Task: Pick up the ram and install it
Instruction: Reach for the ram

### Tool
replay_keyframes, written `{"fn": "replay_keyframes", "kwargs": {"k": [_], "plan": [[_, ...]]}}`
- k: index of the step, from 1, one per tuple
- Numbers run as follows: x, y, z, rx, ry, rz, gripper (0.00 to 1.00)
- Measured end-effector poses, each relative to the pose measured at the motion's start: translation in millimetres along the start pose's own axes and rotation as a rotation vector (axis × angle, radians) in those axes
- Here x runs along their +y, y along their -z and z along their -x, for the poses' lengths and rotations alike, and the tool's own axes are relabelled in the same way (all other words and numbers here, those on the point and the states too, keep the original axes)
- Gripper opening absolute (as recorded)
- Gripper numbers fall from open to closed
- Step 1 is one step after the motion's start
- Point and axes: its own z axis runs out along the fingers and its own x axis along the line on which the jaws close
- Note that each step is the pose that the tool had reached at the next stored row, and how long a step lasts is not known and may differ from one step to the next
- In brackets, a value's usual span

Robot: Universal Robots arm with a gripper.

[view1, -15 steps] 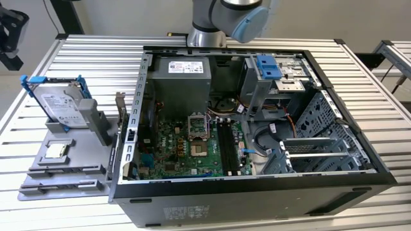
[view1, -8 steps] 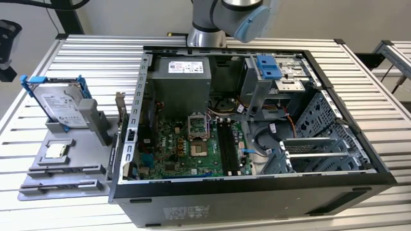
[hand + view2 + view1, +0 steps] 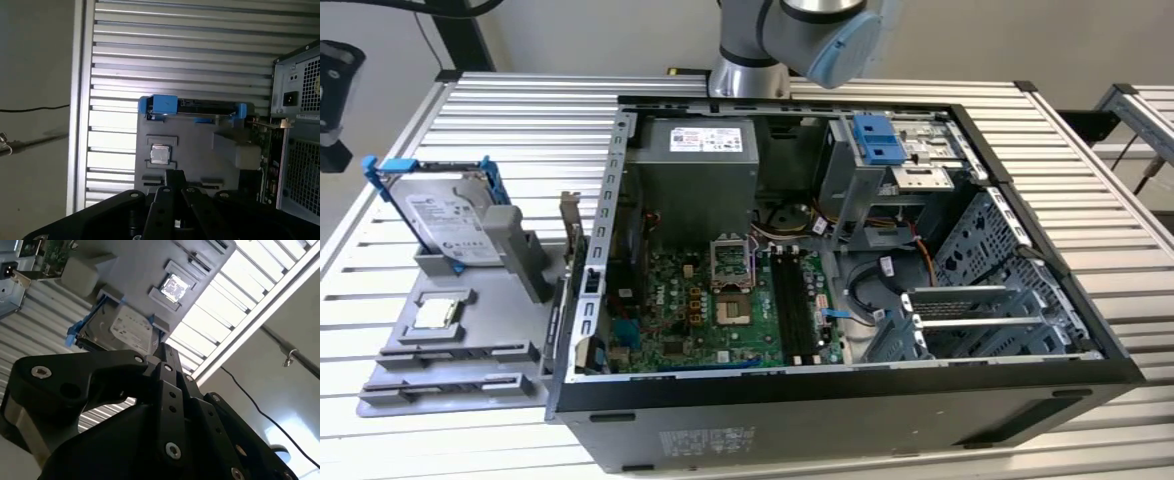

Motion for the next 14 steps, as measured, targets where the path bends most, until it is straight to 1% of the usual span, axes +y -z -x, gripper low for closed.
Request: {"fn": "replay_keyframes", "kwargs": {"k": [2,5,7,10,14], "plan": [[-1.3,0.2,-0.1,0.0003,0.000,-0.0002,0.00],[-9.3,0.5,-0.5,0.0018,-0.004,-0.0001,0.00],[-16.1,0.6,0.4,0.0021,-0.005,0.0001,0.00],[-26.4,0.9,3.7,0.0025,-0.004,0.0000,0.00],[-41.6,1.0,4.5,0.0025,-0.005,0.0000,0.00]]}}
